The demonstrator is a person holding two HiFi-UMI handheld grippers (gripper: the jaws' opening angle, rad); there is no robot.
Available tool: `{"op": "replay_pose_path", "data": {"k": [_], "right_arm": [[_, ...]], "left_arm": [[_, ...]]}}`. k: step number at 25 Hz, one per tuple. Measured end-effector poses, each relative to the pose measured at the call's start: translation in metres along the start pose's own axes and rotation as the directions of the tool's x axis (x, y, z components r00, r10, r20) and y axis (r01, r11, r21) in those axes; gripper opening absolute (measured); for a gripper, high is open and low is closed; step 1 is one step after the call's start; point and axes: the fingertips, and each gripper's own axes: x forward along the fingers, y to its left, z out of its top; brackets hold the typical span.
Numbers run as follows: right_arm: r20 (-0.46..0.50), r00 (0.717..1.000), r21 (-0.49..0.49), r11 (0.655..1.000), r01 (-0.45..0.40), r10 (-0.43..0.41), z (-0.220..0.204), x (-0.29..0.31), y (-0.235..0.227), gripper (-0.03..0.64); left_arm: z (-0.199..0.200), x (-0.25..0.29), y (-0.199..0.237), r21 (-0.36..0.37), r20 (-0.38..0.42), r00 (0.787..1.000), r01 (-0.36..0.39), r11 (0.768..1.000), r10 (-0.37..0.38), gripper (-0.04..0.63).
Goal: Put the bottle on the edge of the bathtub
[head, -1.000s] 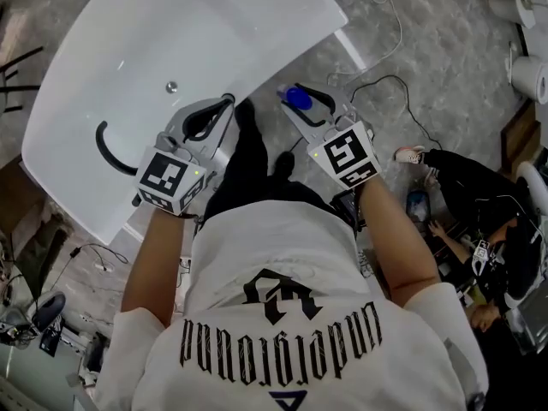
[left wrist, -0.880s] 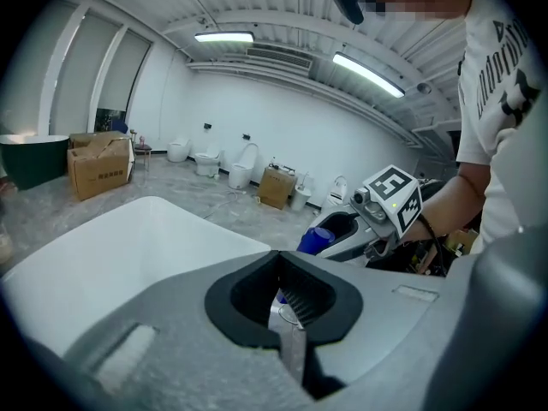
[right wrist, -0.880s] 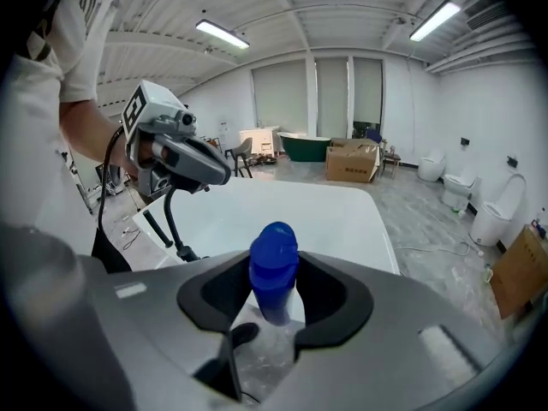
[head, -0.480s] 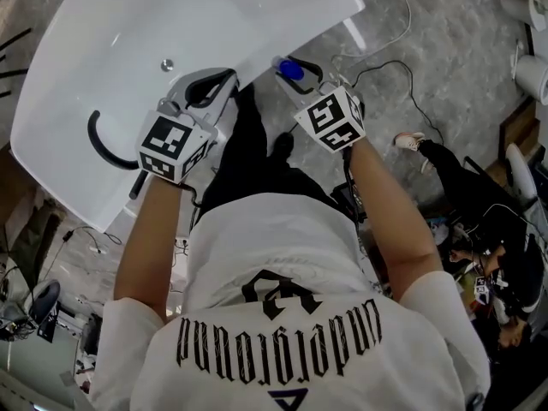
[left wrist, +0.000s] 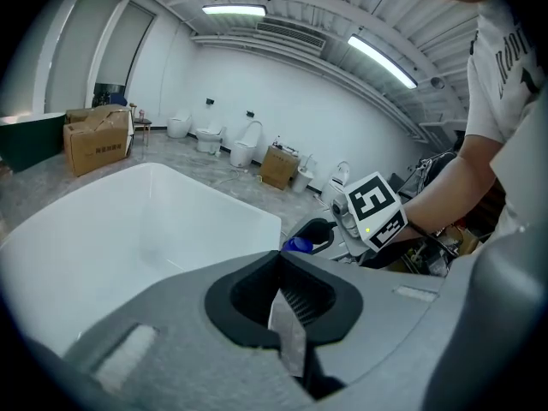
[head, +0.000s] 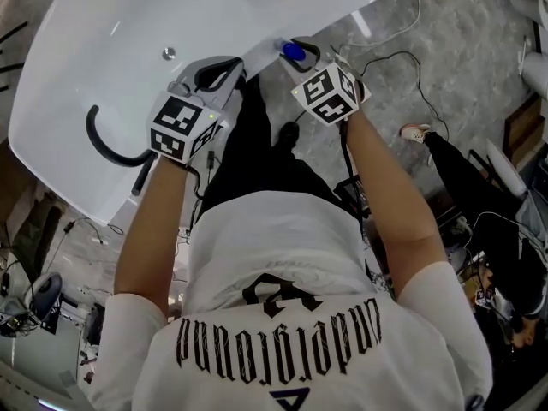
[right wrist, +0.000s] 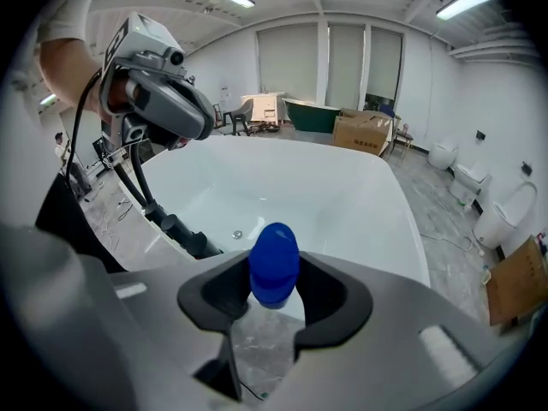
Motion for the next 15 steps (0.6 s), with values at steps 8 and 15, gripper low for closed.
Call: {"op": "replay_pose_path", "data": {"k": [8,15], "right_arm": [[-0.017,1.0,-0.013,1.0,0.016,-0.016,-0.0061,0.0057,-0.0006,0.15],[-0.013,1.0,-0.018,1.0,0.022,-0.022,-0.0065,0.0071,0.0023,0.15]], "left_arm": [[-0.0039,0.002,-0.0035,-0.008,-0.007,1.0,0.008,1.0,-0.008,0.005],[-0.0083,0.0015,-0.0065,-0.016,-0.014,1.0,0.013,1.0,-0.013,0.005]]}}
